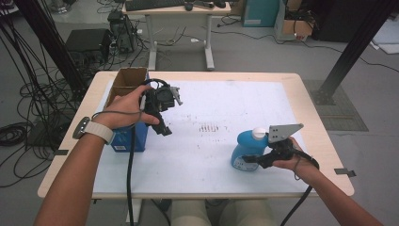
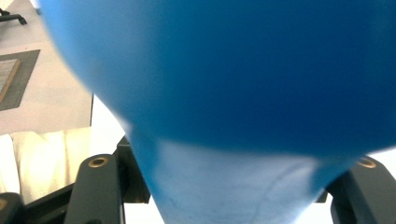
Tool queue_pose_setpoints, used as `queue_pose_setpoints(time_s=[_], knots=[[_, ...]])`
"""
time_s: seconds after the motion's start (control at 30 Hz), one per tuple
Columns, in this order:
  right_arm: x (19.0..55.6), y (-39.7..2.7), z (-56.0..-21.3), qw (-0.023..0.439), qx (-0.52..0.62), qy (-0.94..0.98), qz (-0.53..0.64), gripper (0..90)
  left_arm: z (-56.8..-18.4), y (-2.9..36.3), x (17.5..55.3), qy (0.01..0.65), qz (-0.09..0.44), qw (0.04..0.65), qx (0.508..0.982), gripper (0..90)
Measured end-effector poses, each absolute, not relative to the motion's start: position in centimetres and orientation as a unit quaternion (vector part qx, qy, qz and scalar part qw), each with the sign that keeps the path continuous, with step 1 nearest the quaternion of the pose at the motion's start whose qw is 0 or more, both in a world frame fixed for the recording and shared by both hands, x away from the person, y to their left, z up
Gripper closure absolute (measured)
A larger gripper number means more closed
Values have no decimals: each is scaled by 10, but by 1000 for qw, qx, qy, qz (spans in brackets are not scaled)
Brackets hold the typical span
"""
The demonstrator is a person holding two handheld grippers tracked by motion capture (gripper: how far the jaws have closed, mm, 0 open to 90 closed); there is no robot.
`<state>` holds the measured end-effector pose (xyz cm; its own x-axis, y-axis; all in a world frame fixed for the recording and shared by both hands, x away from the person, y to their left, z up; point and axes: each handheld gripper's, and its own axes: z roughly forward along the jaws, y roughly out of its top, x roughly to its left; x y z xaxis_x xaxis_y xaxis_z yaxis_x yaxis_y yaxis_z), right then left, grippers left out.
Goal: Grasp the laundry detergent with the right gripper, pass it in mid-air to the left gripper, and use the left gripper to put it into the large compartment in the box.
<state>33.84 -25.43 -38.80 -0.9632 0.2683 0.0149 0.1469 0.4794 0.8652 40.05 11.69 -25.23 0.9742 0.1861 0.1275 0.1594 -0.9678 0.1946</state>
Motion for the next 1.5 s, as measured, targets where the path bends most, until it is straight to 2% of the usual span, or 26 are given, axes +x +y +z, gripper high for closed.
queue_pose_setpoints(time_s=[0.13,1.5], knots=[[338,-254,-389,59,119,857,498,411,-252,117,401,87,73,92,989,128],[337,-255,-391,79,101,855,503,437,-252,115,400,88,71,92,989,136]])
